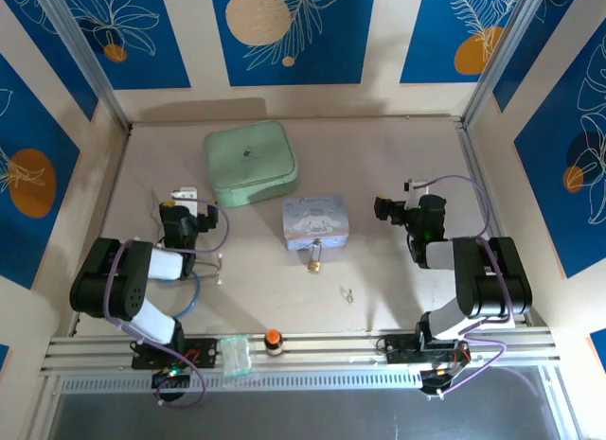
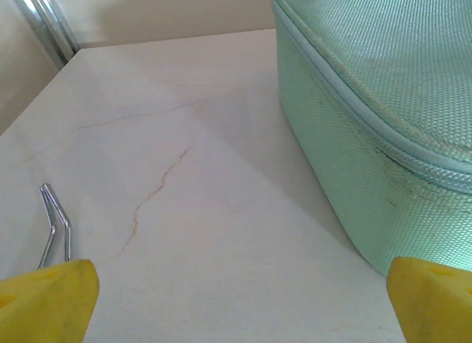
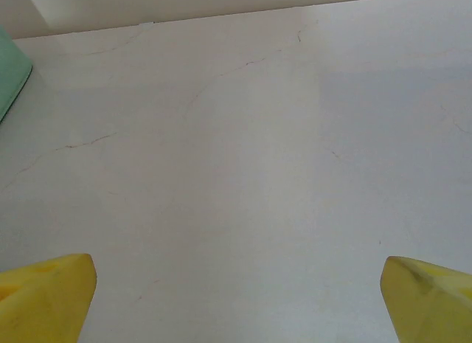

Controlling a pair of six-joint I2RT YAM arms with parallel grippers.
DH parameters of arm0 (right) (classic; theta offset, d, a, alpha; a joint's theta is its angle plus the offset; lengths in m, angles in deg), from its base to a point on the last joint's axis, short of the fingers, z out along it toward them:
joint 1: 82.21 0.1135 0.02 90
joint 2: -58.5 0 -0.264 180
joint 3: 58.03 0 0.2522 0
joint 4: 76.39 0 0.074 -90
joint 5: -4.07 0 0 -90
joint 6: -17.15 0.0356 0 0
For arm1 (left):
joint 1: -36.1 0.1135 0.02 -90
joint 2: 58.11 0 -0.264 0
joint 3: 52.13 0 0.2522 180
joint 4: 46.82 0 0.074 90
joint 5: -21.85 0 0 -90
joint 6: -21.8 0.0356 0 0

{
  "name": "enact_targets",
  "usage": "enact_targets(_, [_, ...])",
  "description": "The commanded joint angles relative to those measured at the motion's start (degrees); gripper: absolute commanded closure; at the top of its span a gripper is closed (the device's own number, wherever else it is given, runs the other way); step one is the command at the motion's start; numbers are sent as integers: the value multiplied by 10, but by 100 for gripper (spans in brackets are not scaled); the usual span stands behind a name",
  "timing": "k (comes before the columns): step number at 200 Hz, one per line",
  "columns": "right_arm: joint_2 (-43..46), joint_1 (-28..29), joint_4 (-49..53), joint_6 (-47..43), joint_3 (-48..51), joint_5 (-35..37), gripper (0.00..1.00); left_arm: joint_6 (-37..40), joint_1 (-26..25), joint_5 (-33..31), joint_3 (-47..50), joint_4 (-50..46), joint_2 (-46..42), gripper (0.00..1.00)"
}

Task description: Unlock a padlock with a key

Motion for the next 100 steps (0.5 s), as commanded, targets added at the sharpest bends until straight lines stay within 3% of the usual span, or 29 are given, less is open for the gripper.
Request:
enact_targets(1, [-2,-3,-3,-11,-13,-8,1,7,5,11,-4,16,4,1])
enact_targets(100, [-1,-3,-3,-12,-13,-8,1,6,5,13,-5,14,4,1])
